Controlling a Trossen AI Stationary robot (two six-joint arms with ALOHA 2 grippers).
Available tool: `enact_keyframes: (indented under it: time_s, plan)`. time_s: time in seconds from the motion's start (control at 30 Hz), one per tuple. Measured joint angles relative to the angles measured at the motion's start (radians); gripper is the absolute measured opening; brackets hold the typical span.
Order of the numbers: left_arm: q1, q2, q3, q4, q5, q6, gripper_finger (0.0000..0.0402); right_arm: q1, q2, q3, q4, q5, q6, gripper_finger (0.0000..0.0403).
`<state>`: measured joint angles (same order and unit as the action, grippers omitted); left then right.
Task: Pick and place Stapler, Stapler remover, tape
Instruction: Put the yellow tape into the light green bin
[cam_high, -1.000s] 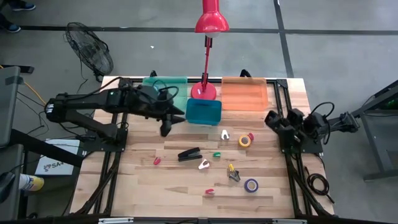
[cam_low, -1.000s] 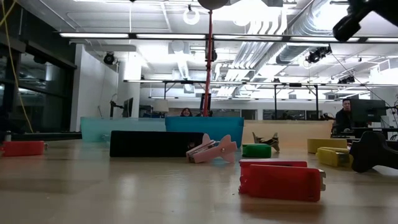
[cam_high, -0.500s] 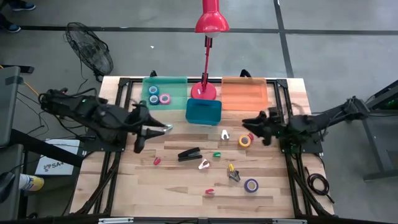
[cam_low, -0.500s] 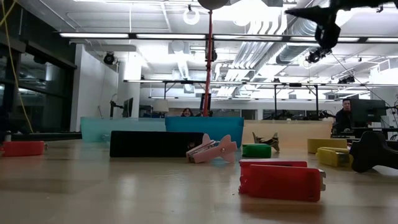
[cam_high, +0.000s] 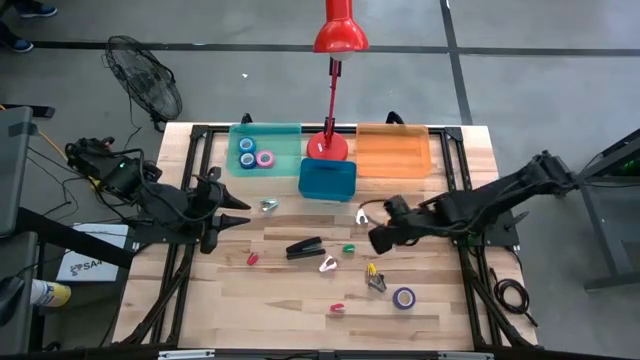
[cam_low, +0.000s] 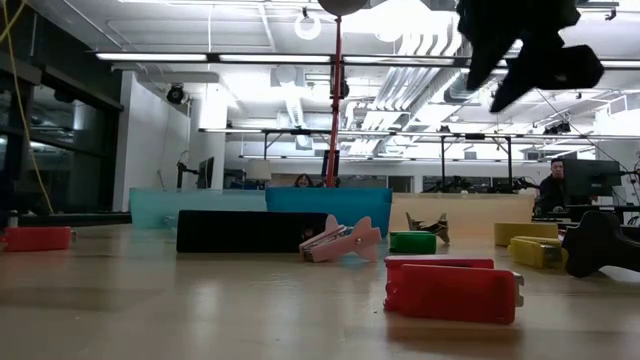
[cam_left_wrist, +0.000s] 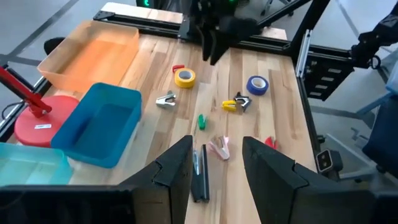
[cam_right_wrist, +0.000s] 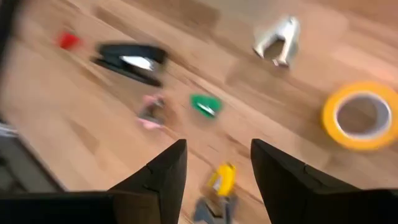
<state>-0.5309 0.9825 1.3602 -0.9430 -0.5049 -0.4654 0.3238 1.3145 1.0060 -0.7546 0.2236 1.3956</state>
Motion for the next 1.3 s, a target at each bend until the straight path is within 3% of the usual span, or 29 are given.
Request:
enact_keyframes:
  time_s: [0.17, 0.4, 0.83, 1.3]
  plan:
    - [0.0, 0.0, 0.0, -0.007, 0.0, -0.012, 0.0138, -0.05, 0.135, 0.051, -0.108, -0.062, 0.018, 0.017]
    - [0.0, 0.0, 0.0, -0.022, -0.001, -0.003, 0.0138, -0.162, 0.279, 0.05, -0.223, -0.246, 0.017, 0.0169]
    - [0.0, 0.0, 0.0, -0.065, -0.001, -0.013, 0.0138, -0.291, 0.352, 0.036, -0.21, -0.229, -0.122, 0.0169]
    - [0.0, 0.0, 0.0, -0.085, -0.001, -0.014, 0.0138, -0.298, 0.352, -0.074, -0.07, -0.284, -0.121, 0.0168]
